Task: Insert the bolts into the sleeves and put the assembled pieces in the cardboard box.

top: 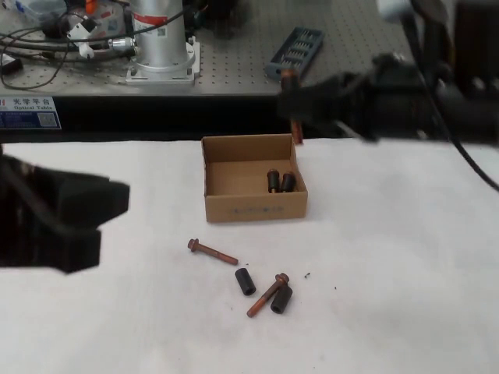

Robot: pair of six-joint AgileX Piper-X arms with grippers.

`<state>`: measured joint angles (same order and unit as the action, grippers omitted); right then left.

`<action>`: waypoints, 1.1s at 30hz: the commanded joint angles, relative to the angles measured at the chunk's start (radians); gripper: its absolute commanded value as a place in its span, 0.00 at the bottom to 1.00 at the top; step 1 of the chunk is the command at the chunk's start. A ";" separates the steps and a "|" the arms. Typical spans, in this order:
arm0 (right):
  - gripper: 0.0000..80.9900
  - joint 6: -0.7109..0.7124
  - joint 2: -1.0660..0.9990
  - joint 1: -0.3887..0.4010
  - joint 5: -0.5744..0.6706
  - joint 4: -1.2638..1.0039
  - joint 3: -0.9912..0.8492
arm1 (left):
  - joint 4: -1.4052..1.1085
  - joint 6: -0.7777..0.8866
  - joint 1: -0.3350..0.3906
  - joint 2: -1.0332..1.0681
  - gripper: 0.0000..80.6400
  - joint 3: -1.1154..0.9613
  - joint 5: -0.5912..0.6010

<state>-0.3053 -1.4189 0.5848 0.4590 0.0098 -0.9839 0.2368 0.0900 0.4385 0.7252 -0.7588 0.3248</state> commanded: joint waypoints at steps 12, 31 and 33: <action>0.05 0.012 -0.484 0.000 -0.206 0.415 -0.592 | 0.233 -0.054 -0.002 -0.039 0.20 -0.006 -0.098; 0.05 0.014 -0.944 0.004 -0.355 0.610 -1.035 | 0.233 -0.076 -0.002 -0.039 0.20 -0.006 -0.097; 0.05 0.014 -0.958 0.004 -0.355 0.613 -1.035 | 0.233 -0.076 -0.002 -0.039 0.20 -0.004 -0.097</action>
<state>-0.2992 -2.3663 0.5877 0.1050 0.6203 -1.9972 0.4688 0.0244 0.4391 0.6933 -0.7588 0.2320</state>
